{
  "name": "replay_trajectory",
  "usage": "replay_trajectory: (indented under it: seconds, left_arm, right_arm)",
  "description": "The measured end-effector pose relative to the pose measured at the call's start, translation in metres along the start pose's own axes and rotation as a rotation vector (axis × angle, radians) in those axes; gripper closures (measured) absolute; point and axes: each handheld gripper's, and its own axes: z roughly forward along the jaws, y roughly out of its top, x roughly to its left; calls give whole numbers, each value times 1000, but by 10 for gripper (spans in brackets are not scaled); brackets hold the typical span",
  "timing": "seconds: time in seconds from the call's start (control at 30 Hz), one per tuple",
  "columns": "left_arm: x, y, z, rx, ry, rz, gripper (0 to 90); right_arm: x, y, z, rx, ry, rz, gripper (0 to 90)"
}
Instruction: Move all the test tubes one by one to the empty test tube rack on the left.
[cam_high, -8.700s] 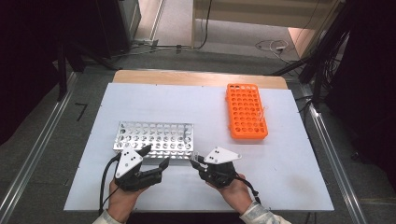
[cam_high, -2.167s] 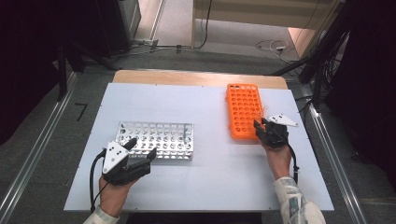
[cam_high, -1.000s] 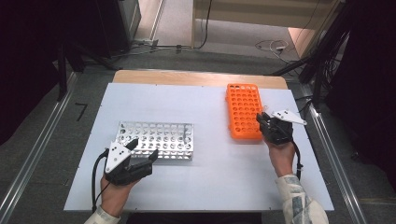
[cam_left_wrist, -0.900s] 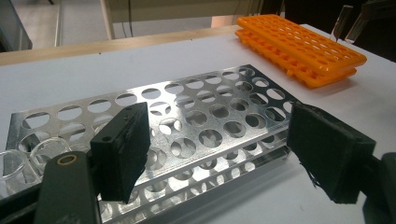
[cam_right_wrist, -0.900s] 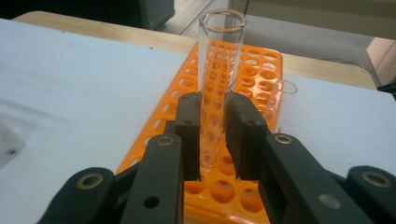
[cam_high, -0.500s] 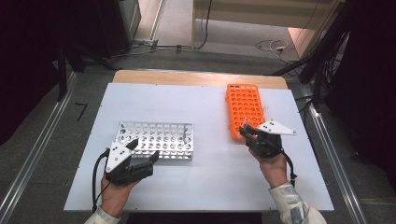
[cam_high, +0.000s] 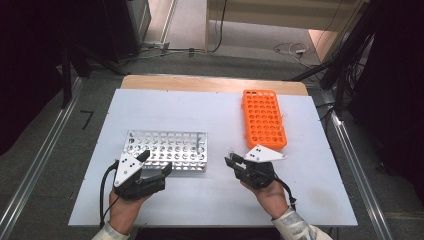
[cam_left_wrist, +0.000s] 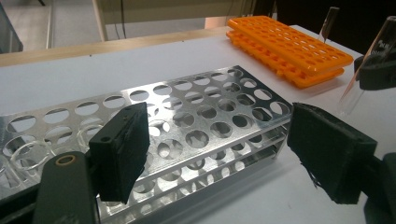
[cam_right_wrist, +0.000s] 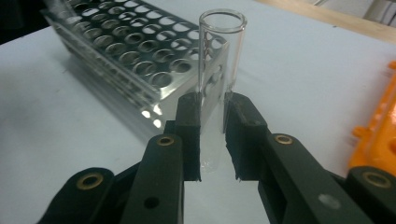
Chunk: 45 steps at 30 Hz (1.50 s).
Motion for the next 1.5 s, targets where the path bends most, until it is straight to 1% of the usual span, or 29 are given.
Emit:
replay_trajectory:
  seconds: [0.07, 0.13, 0.23, 0.37, 0.57, 0.7, 0.87, 1.0, 1.2, 1.33, 1.5]
  left_arm:
    - [-2, 0, 0, 0, -6, 2, 211]
    - [-4, 0, 0, -2, -16, 6, 223]
    - [-8, 1, 1, -5, -41, 11, 244]
    - [-15, 1, 2, -5, -99, 19, 295]
    - [-28, 1, 6, 12, -201, 38, 391]
    - [-37, 1, 8, 11, -247, 56, 467]
    - [-42, 0, 11, 17, -270, 75, 531]
    - [-45, -1, 12, 21, -280, 85, 596]
    - [-46, -2, 13, 25, -276, 102, 669]
    - [-47, -2, 13, 19, -274, 102, 730]
    - [-48, -1, 13, 21, -273, 105, 745]
  right_arm:
    - [5, -1, 2, 4, 20, -9, 735]
    - [13, -2, 5, 10, 39, -28, 735]
    - [23, -2, 9, 16, 67, -46, 735]
    - [36, -3, 16, 25, 97, -73, 735]
    - [52, -4, 26, 37, 131, -99, 735]
    - [60, -3, 33, 39, 152, -113, 735]
    - [70, -3, 39, 45, 174, -132, 735]
    - [75, 0, 41, 37, 185, -135, 735]
    - [77, 1, 41, 35, 195, -136, 734]
    - [78, 1, 41, 35, 197, -135, 734]
    - [78, 1, 41, 34, 197, -136, 734]
